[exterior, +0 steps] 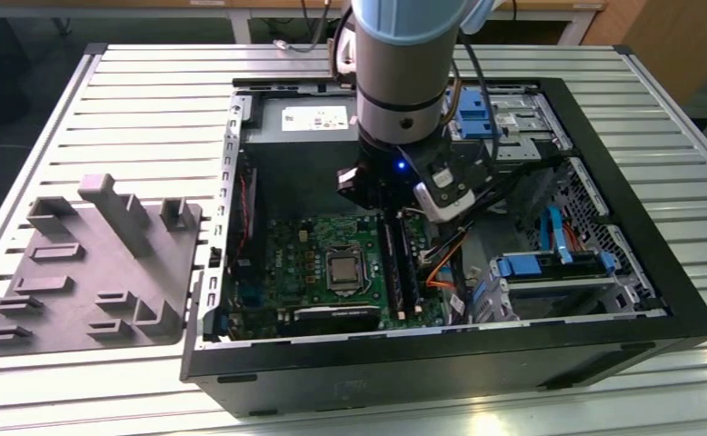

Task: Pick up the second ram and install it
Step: 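Press down the second ram until it locks into place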

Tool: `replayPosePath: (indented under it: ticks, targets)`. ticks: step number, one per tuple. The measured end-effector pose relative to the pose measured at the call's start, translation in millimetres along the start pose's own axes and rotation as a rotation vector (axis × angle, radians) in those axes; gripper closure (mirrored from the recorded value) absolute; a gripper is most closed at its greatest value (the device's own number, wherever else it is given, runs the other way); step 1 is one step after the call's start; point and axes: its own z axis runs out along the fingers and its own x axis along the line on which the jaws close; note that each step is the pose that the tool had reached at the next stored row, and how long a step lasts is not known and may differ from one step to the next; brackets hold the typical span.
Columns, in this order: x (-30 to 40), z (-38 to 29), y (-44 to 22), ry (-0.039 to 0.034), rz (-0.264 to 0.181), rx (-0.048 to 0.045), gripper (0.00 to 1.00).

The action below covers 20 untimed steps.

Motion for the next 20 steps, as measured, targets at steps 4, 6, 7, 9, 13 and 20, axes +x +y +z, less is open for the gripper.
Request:
replayPosePath:
  ticks: [4, 6, 7, 9, 13, 20]
  targets:
    - [0.2, 2.3, 0.5, 0.0, 0.0, 0.0, 0.89]
    - [0.3, 2.9, 0.7, 0.0001, 0.0, 0.0001, 0.89]
    - [0.3, 2.9, 0.7, 0.0001, 0.0, 0.0002, 0.89]
    - [0.3, 3.0, 0.7, 0.0001, 0.0, 0.0002, 0.89]
    - [0.3, 3.3, 0.7, 0.0, 0.0, -0.0001, 0.89]
    - [0.5, 5.7, 0.4, 0.0002, 0.0, 0.0004, 0.89]
